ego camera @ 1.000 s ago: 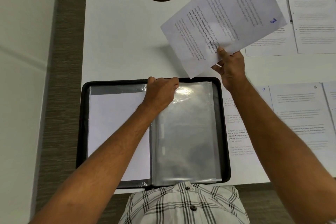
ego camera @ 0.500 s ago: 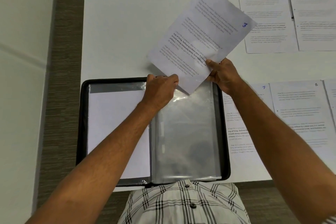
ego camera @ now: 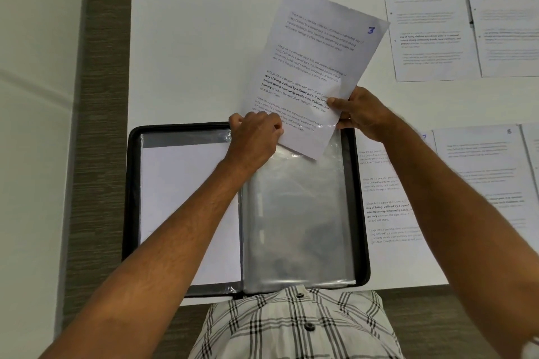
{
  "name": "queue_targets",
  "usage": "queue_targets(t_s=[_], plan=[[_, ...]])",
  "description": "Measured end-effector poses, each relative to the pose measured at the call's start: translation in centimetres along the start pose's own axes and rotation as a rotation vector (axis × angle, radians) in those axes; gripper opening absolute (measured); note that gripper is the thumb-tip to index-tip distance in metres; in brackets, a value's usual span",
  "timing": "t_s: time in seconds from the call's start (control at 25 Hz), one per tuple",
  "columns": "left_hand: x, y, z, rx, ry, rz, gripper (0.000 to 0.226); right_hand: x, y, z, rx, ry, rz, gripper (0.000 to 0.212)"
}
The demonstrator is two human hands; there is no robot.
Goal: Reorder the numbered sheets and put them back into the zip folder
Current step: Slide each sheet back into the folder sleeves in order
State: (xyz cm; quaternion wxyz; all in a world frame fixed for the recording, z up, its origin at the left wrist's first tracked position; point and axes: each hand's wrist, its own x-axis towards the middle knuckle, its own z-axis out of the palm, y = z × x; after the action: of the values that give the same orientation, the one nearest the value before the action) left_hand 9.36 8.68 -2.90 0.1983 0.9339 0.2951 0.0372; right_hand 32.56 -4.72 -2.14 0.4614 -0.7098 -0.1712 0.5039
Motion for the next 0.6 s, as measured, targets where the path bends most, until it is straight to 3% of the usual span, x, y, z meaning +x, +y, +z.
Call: queue_targets(t_s=[0.36, 0.6], plan=[[-0.2, -2.9, -0.8, 0.144, -0.071, -0.152, 0.013, 0.6, 0.0, -0.7, 0.0, -0.047, 0.014, 0.039], [0.3, -4.4, -0.9, -0.021, -0.179, -0.258, 0.019, 0.9, 0.3, -1.2, -0.024, -0.044, 0.027, 0.042]])
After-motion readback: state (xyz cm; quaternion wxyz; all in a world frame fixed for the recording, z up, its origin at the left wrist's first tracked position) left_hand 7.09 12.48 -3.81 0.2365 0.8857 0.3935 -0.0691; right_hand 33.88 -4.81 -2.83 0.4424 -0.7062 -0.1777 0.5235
